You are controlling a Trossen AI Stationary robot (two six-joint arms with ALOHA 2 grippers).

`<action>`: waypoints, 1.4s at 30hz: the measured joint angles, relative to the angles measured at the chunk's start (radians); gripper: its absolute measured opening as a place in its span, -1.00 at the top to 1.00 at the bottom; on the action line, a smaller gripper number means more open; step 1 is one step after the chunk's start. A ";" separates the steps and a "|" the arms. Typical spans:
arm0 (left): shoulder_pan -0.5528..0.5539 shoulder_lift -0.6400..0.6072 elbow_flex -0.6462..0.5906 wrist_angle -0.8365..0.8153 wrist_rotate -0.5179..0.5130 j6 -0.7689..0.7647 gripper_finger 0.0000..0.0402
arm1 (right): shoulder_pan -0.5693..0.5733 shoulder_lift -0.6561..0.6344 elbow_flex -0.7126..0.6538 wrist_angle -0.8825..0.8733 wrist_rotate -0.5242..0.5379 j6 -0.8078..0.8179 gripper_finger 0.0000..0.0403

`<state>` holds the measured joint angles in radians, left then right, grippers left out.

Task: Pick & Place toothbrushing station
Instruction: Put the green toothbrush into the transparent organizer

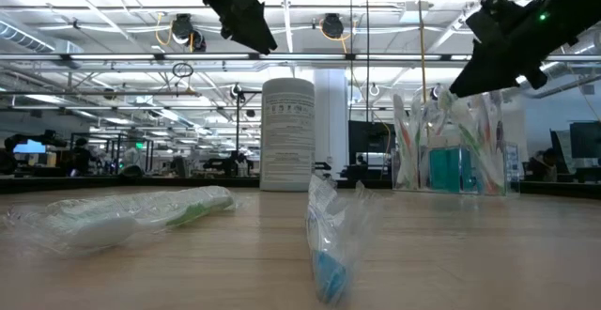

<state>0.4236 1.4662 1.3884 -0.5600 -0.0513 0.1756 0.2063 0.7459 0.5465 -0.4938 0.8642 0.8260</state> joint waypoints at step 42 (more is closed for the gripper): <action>-0.838 0.011 -0.384 0.037 -0.090 -0.108 -0.13 | 0.199 0.218 0.000 0.543 -0.004 -0.505 0.56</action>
<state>-0.4144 1.4769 1.0048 -0.5234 -0.1411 0.0671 0.4057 0.9642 0.5468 0.0494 0.8604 0.3212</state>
